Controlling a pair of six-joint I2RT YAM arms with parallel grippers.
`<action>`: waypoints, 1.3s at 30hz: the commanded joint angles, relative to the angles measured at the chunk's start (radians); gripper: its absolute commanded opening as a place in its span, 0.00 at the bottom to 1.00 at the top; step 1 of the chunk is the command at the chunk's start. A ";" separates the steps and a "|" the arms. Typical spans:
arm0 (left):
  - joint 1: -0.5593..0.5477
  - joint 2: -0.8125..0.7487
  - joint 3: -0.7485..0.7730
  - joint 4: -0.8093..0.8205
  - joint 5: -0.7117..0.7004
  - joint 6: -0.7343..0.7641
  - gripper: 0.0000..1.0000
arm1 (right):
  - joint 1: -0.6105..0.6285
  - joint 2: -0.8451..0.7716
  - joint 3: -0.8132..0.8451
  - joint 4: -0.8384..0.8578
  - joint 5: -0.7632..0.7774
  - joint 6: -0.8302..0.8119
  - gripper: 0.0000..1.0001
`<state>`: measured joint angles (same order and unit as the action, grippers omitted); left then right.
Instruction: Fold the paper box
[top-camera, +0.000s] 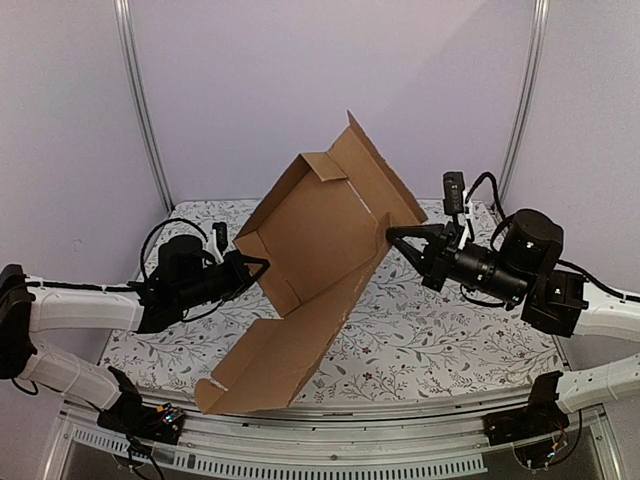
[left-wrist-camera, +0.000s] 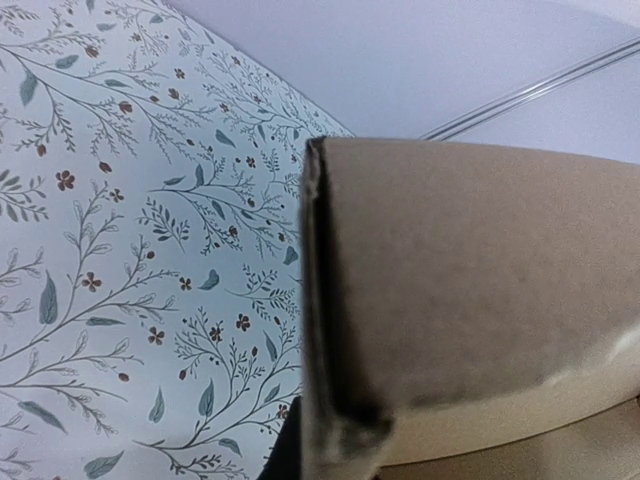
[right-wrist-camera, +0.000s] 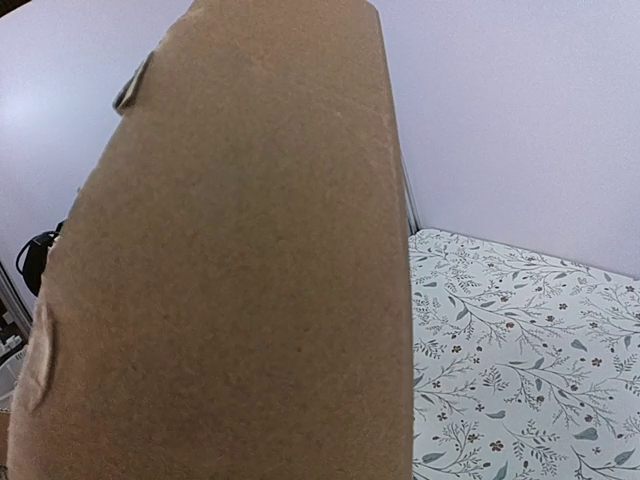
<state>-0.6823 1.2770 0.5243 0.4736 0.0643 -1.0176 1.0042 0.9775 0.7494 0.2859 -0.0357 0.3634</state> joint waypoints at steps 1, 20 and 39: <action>0.015 -0.008 0.004 0.010 0.018 0.008 0.00 | 0.021 0.039 0.044 0.030 0.010 0.011 0.00; 0.028 -0.015 0.087 -0.061 0.052 0.092 0.00 | 0.068 0.089 -0.008 -0.241 0.149 -0.007 0.00; 0.059 -0.007 0.151 -0.143 0.087 0.181 0.00 | 0.075 -0.046 0.000 -0.501 0.224 -0.069 0.04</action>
<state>-0.6415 1.2778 0.6342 0.3065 0.1310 -0.8421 1.0756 0.9649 0.7338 -0.0288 0.1459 0.3328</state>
